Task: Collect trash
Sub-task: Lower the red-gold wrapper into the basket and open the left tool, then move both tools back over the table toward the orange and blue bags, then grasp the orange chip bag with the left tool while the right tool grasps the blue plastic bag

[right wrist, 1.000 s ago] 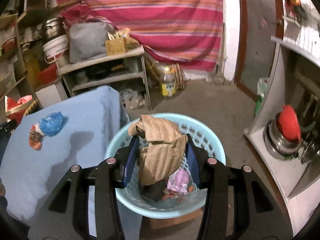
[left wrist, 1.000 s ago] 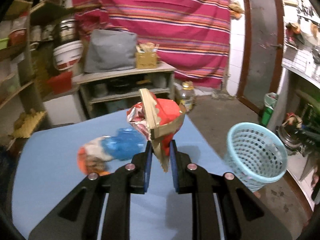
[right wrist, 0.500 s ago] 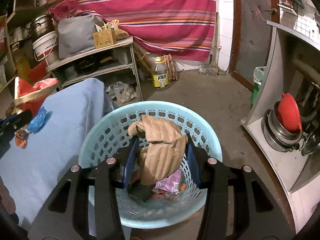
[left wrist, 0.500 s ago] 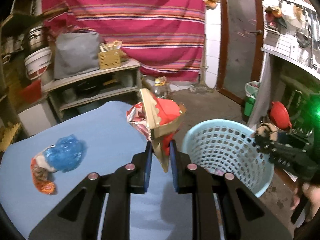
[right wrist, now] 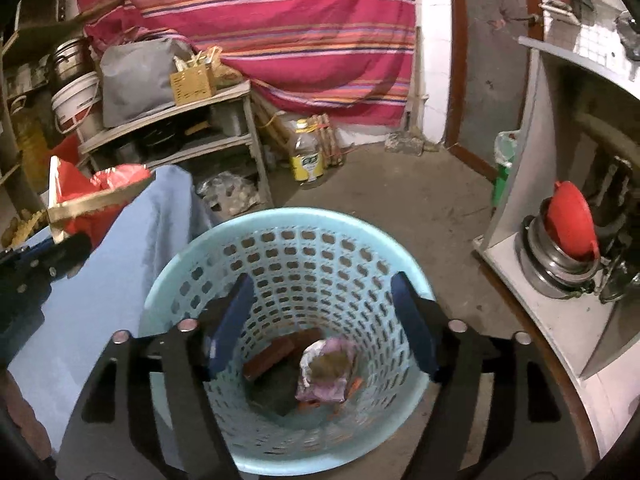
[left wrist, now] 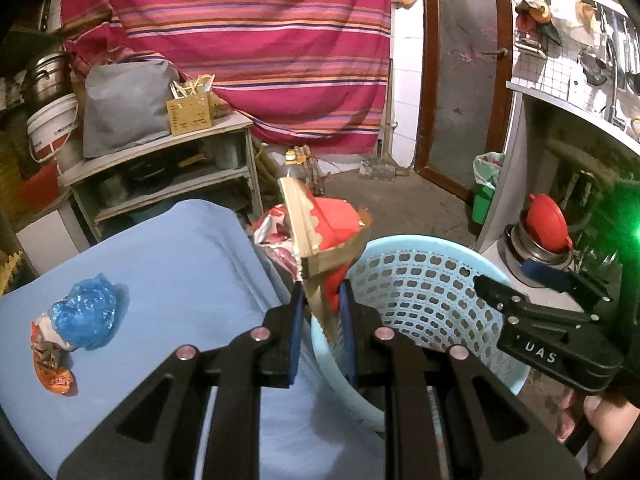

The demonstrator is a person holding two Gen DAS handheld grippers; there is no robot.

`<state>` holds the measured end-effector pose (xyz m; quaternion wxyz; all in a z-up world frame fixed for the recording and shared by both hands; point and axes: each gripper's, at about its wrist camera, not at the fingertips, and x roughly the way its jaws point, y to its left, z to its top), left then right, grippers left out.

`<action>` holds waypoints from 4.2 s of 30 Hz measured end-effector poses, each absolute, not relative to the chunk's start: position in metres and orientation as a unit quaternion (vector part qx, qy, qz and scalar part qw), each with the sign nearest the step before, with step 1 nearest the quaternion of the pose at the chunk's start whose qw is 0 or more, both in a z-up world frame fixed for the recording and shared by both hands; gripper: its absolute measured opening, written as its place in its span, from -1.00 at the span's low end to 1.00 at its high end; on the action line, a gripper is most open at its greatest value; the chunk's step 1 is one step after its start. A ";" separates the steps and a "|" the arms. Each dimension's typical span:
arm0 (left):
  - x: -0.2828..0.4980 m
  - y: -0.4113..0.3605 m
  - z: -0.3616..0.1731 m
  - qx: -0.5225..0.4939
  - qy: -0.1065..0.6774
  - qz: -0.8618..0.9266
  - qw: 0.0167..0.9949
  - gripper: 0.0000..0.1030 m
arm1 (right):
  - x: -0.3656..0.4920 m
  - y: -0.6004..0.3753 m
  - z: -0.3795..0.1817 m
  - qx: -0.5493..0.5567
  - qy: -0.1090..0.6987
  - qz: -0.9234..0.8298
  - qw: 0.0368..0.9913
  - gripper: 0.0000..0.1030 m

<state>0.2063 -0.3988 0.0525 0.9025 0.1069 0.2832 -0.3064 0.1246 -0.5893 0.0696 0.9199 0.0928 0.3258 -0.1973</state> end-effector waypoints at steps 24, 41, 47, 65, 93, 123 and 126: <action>0.231 -0.454 0.024 0.108 0.357 -0.344 0.862 0.32 | 0.091 -0.629 0.077 0.126 0.289 -0.278 0.907 0.89; 0.256 -0.267 0.036 0.098 0.318 -0.199 0.922 0.78 | 0.148 -0.543 0.076 0.079 0.313 -0.214 0.922 0.92; 0.298 -0.170 0.015 0.090 0.335 -0.102 0.932 0.80 | 0.187 -0.485 0.069 0.057 0.328 -0.172 0.927 0.92; 0.338 -0.064 -0.027 0.068 0.412 -0.075 0.906 0.52 | 0.272 -0.349 0.044 -0.008 0.366 -0.069 0.928 0.92; 0.349 0.086 -0.004 0.011 0.392 -0.013 0.920 -0.89 | 0.351 -0.218 0.017 -0.063 0.376 -0.006 0.925 0.92; 0.341 0.075 -0.009 -0.034 0.411 -0.058 0.909 0.45 | 0.299 -0.264 0.031 -0.001 0.387 0.015 0.922 -0.55; 0.335 0.071 -0.008 -0.026 0.406 -0.062 0.911 0.47 | 0.290 -0.270 0.028 -0.008 0.392 0.015 0.920 -0.55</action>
